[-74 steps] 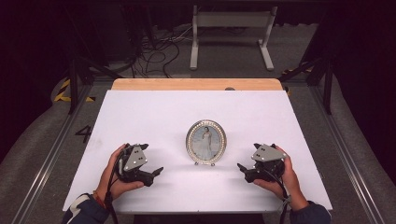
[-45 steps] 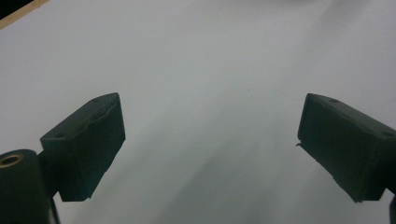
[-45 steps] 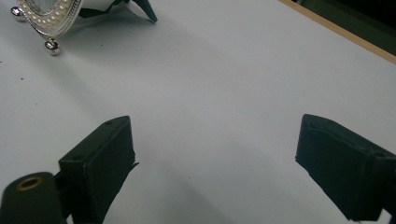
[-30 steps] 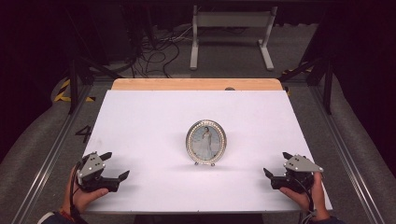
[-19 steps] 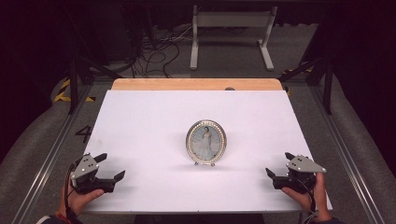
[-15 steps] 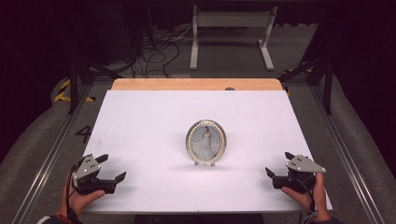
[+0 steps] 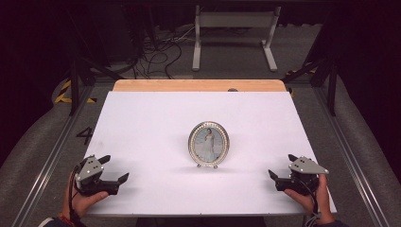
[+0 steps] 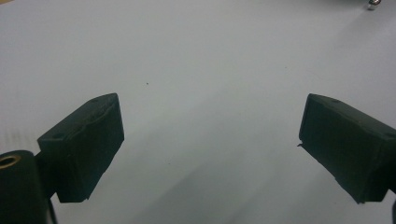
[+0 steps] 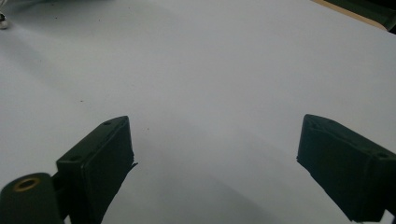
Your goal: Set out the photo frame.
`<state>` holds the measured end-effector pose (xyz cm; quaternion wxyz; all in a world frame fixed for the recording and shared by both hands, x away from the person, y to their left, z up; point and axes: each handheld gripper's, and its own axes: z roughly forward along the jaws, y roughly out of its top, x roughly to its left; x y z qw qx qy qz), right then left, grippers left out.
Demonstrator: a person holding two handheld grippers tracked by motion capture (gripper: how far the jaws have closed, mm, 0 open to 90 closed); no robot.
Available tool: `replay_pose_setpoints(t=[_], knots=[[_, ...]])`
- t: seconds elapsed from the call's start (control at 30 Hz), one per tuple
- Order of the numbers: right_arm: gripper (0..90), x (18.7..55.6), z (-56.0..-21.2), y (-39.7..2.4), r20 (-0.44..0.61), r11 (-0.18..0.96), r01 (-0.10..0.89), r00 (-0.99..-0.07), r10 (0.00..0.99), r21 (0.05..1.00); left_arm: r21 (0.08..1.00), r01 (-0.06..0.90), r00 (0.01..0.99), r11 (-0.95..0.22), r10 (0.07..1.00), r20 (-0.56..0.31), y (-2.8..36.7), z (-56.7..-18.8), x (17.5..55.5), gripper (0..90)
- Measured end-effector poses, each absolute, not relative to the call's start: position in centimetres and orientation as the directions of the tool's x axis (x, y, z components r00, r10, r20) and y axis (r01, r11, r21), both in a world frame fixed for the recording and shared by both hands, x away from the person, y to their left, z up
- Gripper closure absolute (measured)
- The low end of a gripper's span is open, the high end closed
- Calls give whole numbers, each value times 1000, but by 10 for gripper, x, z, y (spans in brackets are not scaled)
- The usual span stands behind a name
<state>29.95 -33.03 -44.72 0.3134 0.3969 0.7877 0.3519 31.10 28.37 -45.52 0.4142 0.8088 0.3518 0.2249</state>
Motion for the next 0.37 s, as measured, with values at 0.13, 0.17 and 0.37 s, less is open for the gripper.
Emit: replay_pose_setpoints(t=[0.13,0.17,0.37], knots=[[91,300,-447,-330,-208,430,407,-486,849,806,830,386,645,-402,761,69,284,-455,310,72],[86,300,-447,-330,-200,423,407,-488,850,810,830,388,645,-401,761,66,284,-456,311,69],[77,302,-449,-331,-196,423,414,-488,851,806,823,385,658,-418,750,73,282,-456,311,71]])
